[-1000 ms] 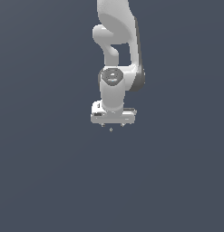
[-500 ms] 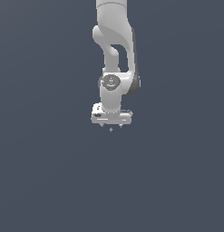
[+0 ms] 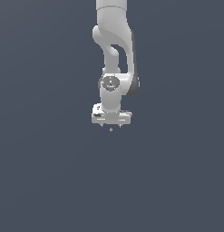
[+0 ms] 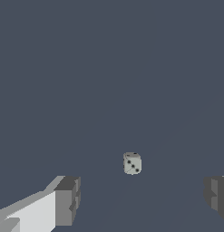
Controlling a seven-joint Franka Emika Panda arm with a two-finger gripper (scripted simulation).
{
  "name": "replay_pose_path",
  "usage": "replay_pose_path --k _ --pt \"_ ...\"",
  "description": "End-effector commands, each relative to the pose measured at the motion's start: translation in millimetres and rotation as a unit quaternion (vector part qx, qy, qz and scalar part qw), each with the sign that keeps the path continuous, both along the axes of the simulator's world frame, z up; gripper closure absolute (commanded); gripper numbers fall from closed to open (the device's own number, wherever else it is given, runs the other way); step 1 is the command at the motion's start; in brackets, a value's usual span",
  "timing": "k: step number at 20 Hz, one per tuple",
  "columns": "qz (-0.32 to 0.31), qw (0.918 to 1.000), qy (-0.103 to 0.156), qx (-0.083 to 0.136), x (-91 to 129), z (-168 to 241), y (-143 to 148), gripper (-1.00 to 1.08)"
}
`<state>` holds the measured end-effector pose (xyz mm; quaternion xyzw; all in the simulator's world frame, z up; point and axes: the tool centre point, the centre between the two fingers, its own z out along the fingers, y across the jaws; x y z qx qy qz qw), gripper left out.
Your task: Pick up the object and move it to a goal position.
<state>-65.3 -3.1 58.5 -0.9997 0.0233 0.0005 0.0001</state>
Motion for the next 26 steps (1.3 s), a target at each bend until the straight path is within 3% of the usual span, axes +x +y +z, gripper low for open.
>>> replay_pose_path --k 1,16,17,26 --pt "0.000 1.0000 0.000 0.000 0 -4 0 -0.92" --pt "0.000 1.0000 0.000 0.000 -1 -50 0 -0.92" --pt "0.000 1.0000 0.000 0.000 -1 -50 0 1.08" --pt "0.000 1.0000 0.000 0.000 -1 -50 0 1.08"
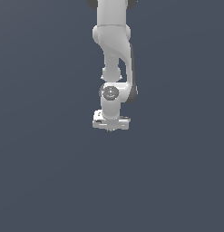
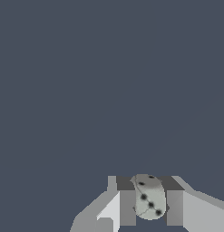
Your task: Pick up the object and move it to a goal position.
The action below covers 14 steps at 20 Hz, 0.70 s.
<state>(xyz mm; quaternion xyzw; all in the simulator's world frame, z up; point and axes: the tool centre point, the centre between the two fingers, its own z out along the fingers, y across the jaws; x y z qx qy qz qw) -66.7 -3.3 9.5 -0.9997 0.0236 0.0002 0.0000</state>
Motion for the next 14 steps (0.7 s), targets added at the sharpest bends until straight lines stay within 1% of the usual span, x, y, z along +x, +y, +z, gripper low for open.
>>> replay_pose_path --k 1,8,14 --pt "0.000 1.0000 0.000 0.000 0 0 0 1.08" --pt "0.000 1.0000 0.000 0.000 -5 9 -10 1.08" --pt "0.000 1.0000 0.000 0.000 -19 32 -34 1.08"
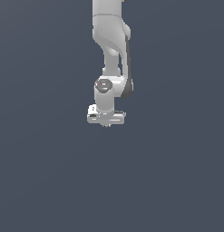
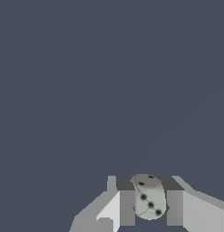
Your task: Pick up the object and move it to a goal position.
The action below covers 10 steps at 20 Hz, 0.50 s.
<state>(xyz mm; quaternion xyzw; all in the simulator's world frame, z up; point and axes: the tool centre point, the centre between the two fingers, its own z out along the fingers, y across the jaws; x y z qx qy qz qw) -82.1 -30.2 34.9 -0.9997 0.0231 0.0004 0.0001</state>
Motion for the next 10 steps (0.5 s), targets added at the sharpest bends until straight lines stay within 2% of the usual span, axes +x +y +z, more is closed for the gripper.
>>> replay_pose_path --k 1,10 --pt "0.000 1.0000 0.000 0.000 -7 12 -13 1.08" --pt "-0.001 1.0000 0.000 0.001 -37 67 -71 1.08"
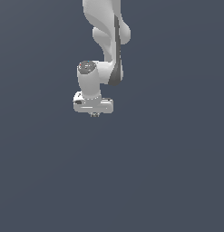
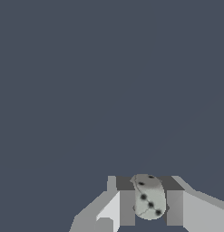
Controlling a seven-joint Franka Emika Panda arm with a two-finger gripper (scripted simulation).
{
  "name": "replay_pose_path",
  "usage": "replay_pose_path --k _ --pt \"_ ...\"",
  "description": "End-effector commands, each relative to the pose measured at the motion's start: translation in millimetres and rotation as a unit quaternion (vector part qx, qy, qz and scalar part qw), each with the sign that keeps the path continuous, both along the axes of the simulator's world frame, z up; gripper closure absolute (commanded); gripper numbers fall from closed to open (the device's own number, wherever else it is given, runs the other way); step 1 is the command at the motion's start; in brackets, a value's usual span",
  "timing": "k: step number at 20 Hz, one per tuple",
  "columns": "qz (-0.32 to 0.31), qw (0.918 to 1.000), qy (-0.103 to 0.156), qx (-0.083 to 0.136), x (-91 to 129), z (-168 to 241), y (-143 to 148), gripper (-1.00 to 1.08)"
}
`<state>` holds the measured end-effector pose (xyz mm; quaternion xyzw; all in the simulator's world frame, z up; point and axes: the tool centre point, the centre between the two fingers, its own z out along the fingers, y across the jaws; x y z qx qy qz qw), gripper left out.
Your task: Pick up the object and move it to a goal position.
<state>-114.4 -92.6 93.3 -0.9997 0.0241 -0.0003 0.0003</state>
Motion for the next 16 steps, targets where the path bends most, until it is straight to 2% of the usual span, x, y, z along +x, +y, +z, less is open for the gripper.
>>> replay_pose_path --k 1,8,16 --pt "0.000 1.0000 0.000 0.000 -8 13 -14 1.08" --pt "0.000 1.0000 0.000 0.000 -19 37 -39 1.08" --pt "0.001 1.0000 0.000 0.000 -19 40 -42 1.08"
